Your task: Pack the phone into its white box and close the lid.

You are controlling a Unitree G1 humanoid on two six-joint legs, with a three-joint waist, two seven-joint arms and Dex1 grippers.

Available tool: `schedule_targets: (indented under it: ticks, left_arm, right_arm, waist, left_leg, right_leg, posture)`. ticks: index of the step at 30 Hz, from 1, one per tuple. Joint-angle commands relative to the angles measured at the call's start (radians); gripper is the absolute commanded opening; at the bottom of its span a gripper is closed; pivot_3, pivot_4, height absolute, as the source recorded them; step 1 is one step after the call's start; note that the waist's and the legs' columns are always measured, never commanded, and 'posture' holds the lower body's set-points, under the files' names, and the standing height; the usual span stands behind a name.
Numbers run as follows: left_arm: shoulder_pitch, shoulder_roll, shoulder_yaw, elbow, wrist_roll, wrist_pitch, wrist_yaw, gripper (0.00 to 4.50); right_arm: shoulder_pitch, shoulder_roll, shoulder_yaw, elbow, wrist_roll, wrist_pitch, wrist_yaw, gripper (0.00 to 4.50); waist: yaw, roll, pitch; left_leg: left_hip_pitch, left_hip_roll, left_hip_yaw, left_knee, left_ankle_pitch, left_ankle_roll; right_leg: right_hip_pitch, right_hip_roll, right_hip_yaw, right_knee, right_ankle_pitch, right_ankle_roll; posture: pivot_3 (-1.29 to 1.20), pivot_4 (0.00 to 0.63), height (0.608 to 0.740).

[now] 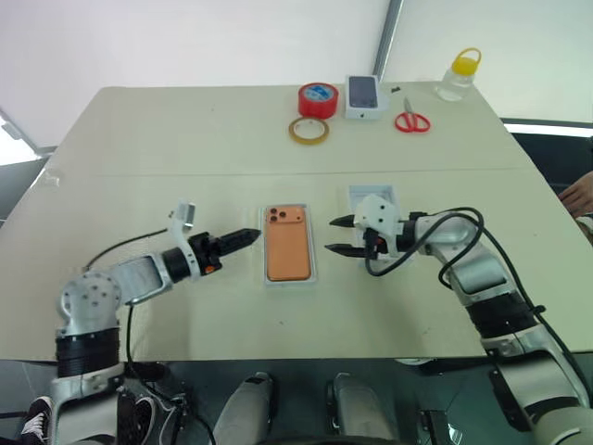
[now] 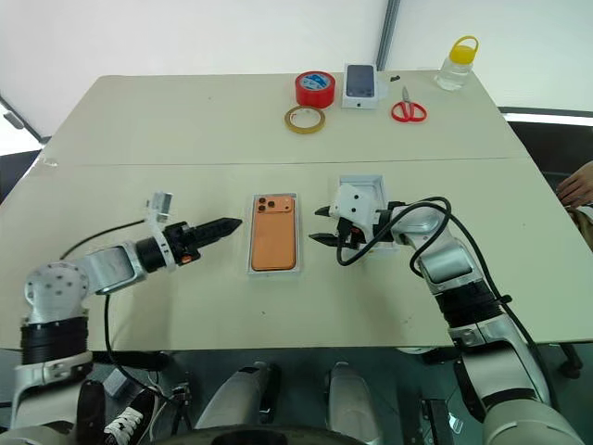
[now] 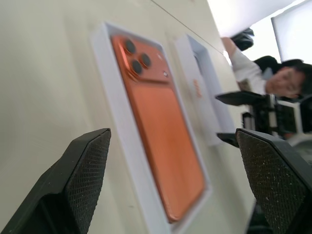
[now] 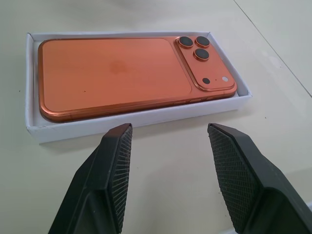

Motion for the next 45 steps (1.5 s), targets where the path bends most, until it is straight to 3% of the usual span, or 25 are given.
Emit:
schedule_targets:
  ticks: [1, 4, 6, 7, 15, 20, 37, 45]
  left_arm:
    - [-0.010, 0.055, -0.046, -0.015, 0.143, -0.115, -0.068, 3.02]
    - [0.010, 0.096, -0.162, -0.011, 0.351, -0.286, -0.119, 1.43]
    - [0.026, 0.112, -0.243, -0.005, 0.480, -0.390, -0.142, 0.34]
    - [0.032, 0.101, -0.266, -0.013, 0.510, -0.419, -0.151, 0.03]
    - [0.049, 0.022, -0.460, -0.013, 0.743, -0.577, -0.188, 0.03]
    - [0.021, -0.046, -0.550, 0.005, 0.816, -0.585, -0.234, 0.03]
    - [-0.180, -0.317, -0.619, 0.278, 0.923, -0.693, -0.411, 0.03]
    - [-0.313, -0.497, -0.645, 0.502, 0.994, -0.788, -0.438, 0.03]
  right_arm:
    - [-0.037, 0.013, -0.014, 0.009, -0.003, -0.022, -0.018, 1.68]
    - [-0.052, 0.010, 0.010, 0.059, -0.062, -0.064, -0.050, 0.14]
    - [-0.054, 0.012, 0.025, 0.076, -0.095, -0.095, -0.068, 0.00]
    - [-0.055, 0.017, 0.038, 0.081, -0.116, -0.111, -0.080, 0.00]
    - [-0.033, 0.070, 0.117, 0.061, -0.218, -0.152, -0.143, 0.00]
    - [-0.027, 0.074, 0.128, 0.057, -0.238, -0.159, -0.143, 0.00]
    - [0.062, -0.095, 0.003, 0.014, -0.217, -0.120, -0.119, 0.00]
    - [0.174, -0.172, -0.061, -0.066, -0.212, -0.096, -0.121, 0.00]
  waist:
    - [0.001, 0.000, 0.000]
    - [0.002, 0.000, 0.000]
    - [0.003, 0.000, 0.000]
    - [0.003, 0.000, 0.000]
    - [0.002, 0.001, 0.000]
    - [0.009, 0.001, 0.000]
    - [0.034, 0.001, 0.000]
    - [0.054, 0.001, 0.000]
  left_leg:
    - [0.000, 0.000, 0.000, 0.000, 0.000, 0.000]
    - [0.000, 0.000, 0.000, 0.000, 0.000, 0.000]
    - [0.000, 0.000, 0.000, -0.001, 0.000, 0.000]
    - [0.000, 0.000, 0.000, -0.001, 0.000, 0.000]
    - [-0.001, 0.000, 0.000, -0.002, 0.000, 0.000]
    - [0.000, -0.002, 0.000, -0.001, 0.000, 0.001]
    - [-0.001, -0.006, -0.003, 0.006, -0.002, 0.003]
    - [-0.001, -0.008, -0.003, 0.008, -0.003, 0.006]
  right_leg:
    - [0.000, 0.000, 0.000, 0.000, 0.000, 0.000]
    - [0.000, 0.000, 0.000, 0.000, 0.000, 0.000]
    - [0.000, -0.001, 0.000, -0.001, 0.000, 0.000]
    - [0.000, 0.000, 0.000, -0.001, 0.000, 0.000]
    - [-0.001, 0.000, 0.000, 0.000, 0.000, 0.000]
    - [0.000, -0.001, -0.001, -0.001, 0.000, 0.000]
    - [0.006, -0.005, -0.004, -0.003, -0.002, 0.004]
    - [0.008, -0.007, -0.005, -0.003, -0.003, 0.006]
  posture:
    - [0.00, 0.150, 0.740]
    - [0.00, 0.150, 0.740]
    - [0.00, 0.150, 0.740]
    - [0.00, 0.150, 0.740]
    - [0.00, 0.150, 0.740]
    - [0.00, 0.150, 0.740]
    - [0.00, 0.150, 0.740]
    - [0.00, 0.150, 0.740]
